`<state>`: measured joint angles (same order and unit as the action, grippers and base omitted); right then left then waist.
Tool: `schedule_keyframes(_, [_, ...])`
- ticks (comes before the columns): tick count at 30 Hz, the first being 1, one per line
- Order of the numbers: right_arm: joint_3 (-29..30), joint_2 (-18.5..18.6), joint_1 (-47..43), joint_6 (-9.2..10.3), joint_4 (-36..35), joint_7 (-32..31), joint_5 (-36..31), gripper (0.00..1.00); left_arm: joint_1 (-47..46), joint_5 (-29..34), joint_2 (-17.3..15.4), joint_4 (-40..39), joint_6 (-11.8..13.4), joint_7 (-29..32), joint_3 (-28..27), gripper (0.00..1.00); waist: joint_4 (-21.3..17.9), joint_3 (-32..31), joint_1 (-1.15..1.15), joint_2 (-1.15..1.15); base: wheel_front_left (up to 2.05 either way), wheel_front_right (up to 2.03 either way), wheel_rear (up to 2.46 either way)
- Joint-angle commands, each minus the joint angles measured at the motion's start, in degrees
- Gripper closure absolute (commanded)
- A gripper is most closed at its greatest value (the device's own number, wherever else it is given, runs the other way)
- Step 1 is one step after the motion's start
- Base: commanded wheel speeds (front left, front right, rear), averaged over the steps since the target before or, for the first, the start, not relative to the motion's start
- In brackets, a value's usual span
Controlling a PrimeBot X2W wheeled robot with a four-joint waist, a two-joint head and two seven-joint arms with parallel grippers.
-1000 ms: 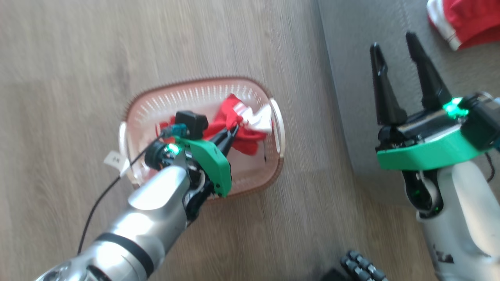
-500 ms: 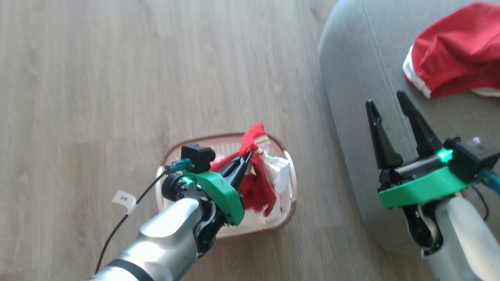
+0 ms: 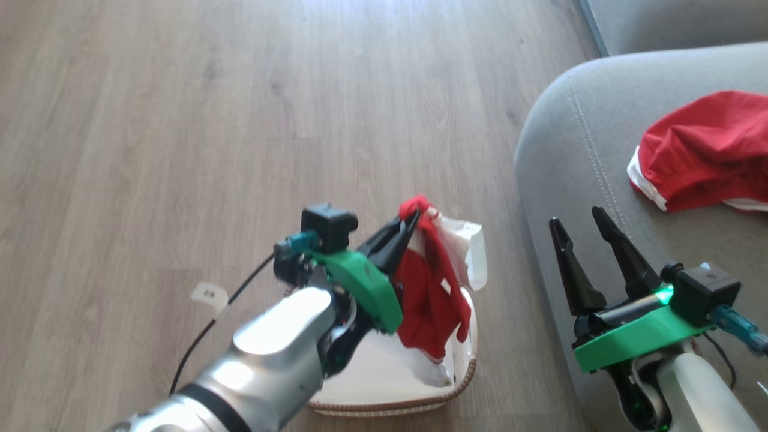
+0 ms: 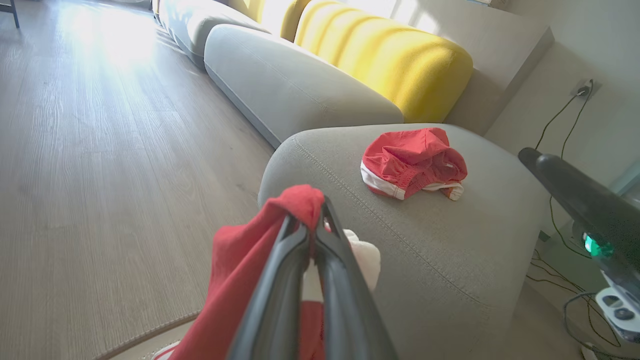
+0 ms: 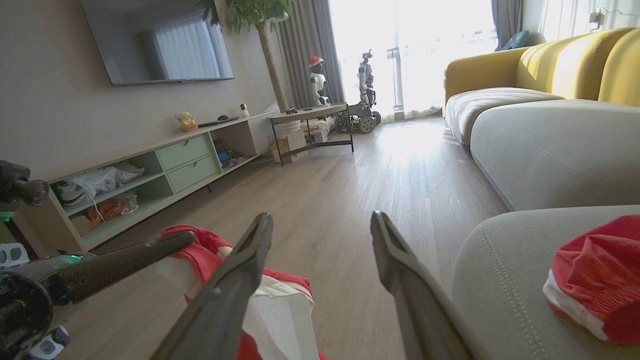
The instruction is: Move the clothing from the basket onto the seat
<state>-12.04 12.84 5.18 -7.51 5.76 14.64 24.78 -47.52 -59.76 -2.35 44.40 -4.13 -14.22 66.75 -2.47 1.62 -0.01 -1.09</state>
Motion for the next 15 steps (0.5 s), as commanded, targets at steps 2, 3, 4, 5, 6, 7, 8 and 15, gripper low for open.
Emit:
schedule_keyframes(2, [-1.5,0.0,0.6,0.02,-1.8,0.4,0.6,0.00,-5.6,0.8,-0.5,-2.2,0.2,-0.8,-2.7,1.00,0.9,-1.0,0.01,0.00,0.00,0.00,0.00])
schedule_keyframes(3, [-1.8,-0.1,0.4,0.02,-1.8,0.4,0.6,0.00,-6.4,1.1,-0.5,-2.4,0.3,-0.8,-3.0,1.00,1.0,-1.1,0.01,0.00,0.00,0.00,0.00])
schedule_keyframes(4, [-2.1,-0.1,0.3,0.02,-1.7,0.4,0.7,0.00,-7.1,1.2,-0.5,-2.5,0.3,-0.8,-3.3,1.00,1.0,-1.2,0.01,0.00,0.00,0.00,0.00])
schedule_keyframes(5, [-2.4,-0.2,0.2,0.02,-1.6,0.4,0.7,0.00,-7.7,1.2,-0.5,-2.6,0.3,-0.8,-3.6,1.00,1.1,-1.3,0.01,0.00,0.00,0.00,0.00])
schedule_keyframes(6, [-2.6,-0.3,0.1,0.02,-1.5,0.4,0.8,0.00,-8.5,1.3,-0.5,-2.6,0.3,-0.8,-3.9,1.00,1.1,-1.4,0.01,0.00,0.00,0.00,0.00])
schedule_keyframes(7, [-2.9,-0.4,0.2,0.02,-1.4,0.4,0.8,0.00,-9.5,2.0,-0.5,-2.4,0.5,-0.8,-4.1,1.00,1.1,-1.4,0.01,0.00,0.00,0.00,0.00])
schedule_keyframes(8, [-3.3,-0.5,0.3,0.02,-1.4,0.4,0.9,0.00,-10.3,2.3,-0.5,-2.3,0.6,-0.8,-4.6,1.00,1.0,-1.4,0.01,0.00,0.00,0.00,0.00])
schedule_keyframes(15, [-5.9,0.0,0.4,0.02,-0.6,0.4,1.1,0.00,-12.5,2.4,-0.5,-2.9,0.3,-0.8,-7.5,1.00,1.0,-1.7,0.01,0.00,0.00,0.00,0.00])
